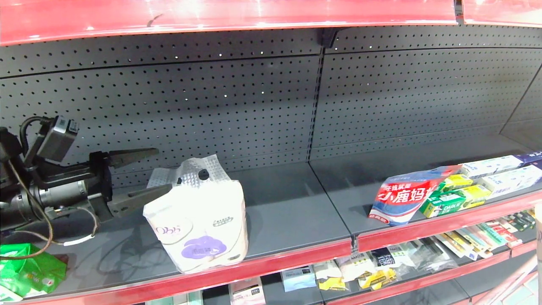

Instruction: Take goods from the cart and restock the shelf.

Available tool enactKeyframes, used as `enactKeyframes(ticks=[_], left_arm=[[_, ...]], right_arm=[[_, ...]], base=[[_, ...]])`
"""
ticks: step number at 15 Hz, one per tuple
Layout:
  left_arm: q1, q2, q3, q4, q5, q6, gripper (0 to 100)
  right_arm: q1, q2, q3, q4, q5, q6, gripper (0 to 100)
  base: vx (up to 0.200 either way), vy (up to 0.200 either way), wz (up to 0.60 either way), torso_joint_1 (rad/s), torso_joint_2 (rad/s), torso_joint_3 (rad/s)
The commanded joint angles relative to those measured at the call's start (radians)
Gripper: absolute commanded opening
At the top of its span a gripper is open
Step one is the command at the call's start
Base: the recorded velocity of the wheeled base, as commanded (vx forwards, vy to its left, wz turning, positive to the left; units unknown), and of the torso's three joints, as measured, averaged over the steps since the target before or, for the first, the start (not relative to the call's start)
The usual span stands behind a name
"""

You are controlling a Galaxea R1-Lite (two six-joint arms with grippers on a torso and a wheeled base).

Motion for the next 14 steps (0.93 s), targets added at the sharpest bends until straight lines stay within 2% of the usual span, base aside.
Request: enactKeyframes(ticks=[1, 3, 5, 6, 9, 11, 12, 13, 14], left_arm=[[0.0, -0.019, 0.004, -0.016, 0.028, 0.001, 100], [0.007, -0.021, 0.004, -0.033, 0.123, -0.003, 100], [0.017, -0.034, 0.0, -0.056, 0.335, -0.031, 100], [0.014, -0.048, 0.0, -0.073, 0.456, -0.071, 100], [-0.018, -0.096, -0.026, -0.084, 0.744, -0.174, 100], [-0.02, -0.133, -0.031, -0.072, 0.866, -0.184, 100], [-0.02, -0.143, -0.028, -0.062, 0.886, -0.186, 100], [-0.02, -0.199, -0.023, 0.019, 0.948, -0.193, 100], [-0.018, -0.263, -0.022, 0.135, 0.958, -0.215, 100]], right_arm=[[0.0, 0.001, 0.011, 0.0, 0.0, 0.0, 0], [0.0, 0.001, 0.017, -0.002, 0.001, 0.001, 0], [0.0, -0.001, 0.025, -0.003, 0.001, 0.003, 0], [0.0, -0.004, 0.026, -0.003, 0.001, 0.003, 0], [0.0, -0.008, 0.035, -0.003, 0.001, 0.014, 0], [0.002, -0.01, 0.037, -0.003, 0.003, 0.014, 0], [0.002, -0.01, 0.037, -0.003, 0.003, 0.014, 0], [0.002, -0.01, 0.035, -0.005, 0.003, 0.014, 0], [0.003, -0.01, 0.035, -0.005, 0.003, 0.014, 0]], base=[[0.0, 0.0, 0.0, 0.0, 0.0, 0.0], [0.0, 0.0, 0.0, 0.0, 0.0, 0.0], [0.0, 0.0, 0.0, 0.0, 0.0, 0.0], [0.0, 0.0, 0.0, 0.0, 0.0, 0.0], [0.0, 0.0, 0.0, 0.0, 0.0, 0.0], [0.0, 0.0, 0.0, 0.0, 0.0, 0.0], [0.0, 0.0, 0.0, 0.0, 0.0, 0.0], [0.0, 0.0, 0.0, 0.0, 0.0, 0.0], [0.0, 0.0, 0.0, 0.0, 0.0, 0.0]])
